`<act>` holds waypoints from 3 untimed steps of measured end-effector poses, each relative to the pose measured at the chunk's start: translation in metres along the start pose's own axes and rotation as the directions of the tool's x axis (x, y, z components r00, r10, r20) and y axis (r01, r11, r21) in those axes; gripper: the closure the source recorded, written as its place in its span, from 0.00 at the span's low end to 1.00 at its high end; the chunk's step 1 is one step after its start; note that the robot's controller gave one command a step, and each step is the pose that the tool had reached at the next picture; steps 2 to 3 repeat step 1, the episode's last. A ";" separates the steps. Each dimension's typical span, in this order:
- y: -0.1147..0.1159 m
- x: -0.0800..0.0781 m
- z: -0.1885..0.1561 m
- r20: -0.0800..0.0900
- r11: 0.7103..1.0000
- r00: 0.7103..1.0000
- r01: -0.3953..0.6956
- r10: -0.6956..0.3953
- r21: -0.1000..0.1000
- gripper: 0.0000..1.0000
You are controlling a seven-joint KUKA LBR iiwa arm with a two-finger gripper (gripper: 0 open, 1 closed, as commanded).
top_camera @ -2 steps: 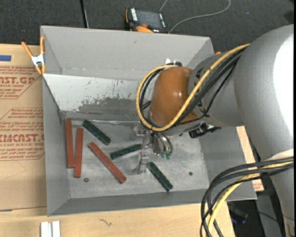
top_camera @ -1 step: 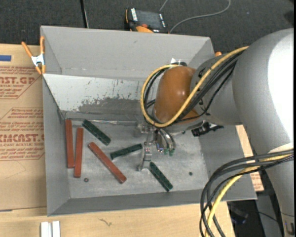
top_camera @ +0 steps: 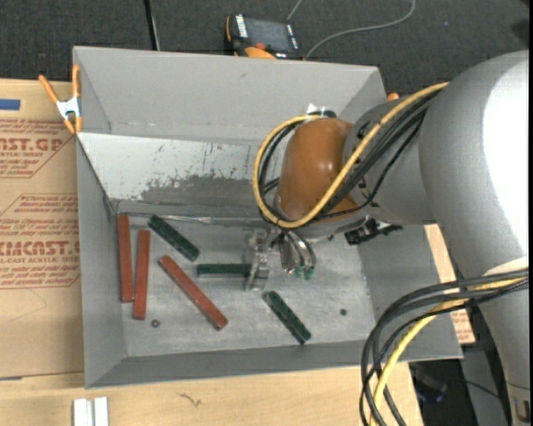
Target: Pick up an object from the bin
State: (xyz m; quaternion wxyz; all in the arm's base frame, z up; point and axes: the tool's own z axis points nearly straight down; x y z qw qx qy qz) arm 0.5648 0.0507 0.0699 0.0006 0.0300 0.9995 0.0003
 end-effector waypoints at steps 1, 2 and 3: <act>0.019 -0.009 -0.141 0.009 1.000 1.000 -0.002 0.002 -0.002 1.00; 0.019 -0.009 -0.141 0.009 1.000 1.000 -0.002 0.002 -0.002 1.00; 0.019 -0.009 -0.141 0.009 1.000 1.000 -0.002 0.002 -0.002 1.00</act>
Offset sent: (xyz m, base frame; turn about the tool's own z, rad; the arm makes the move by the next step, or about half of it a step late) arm 0.0076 0.0170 0.1359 0.0036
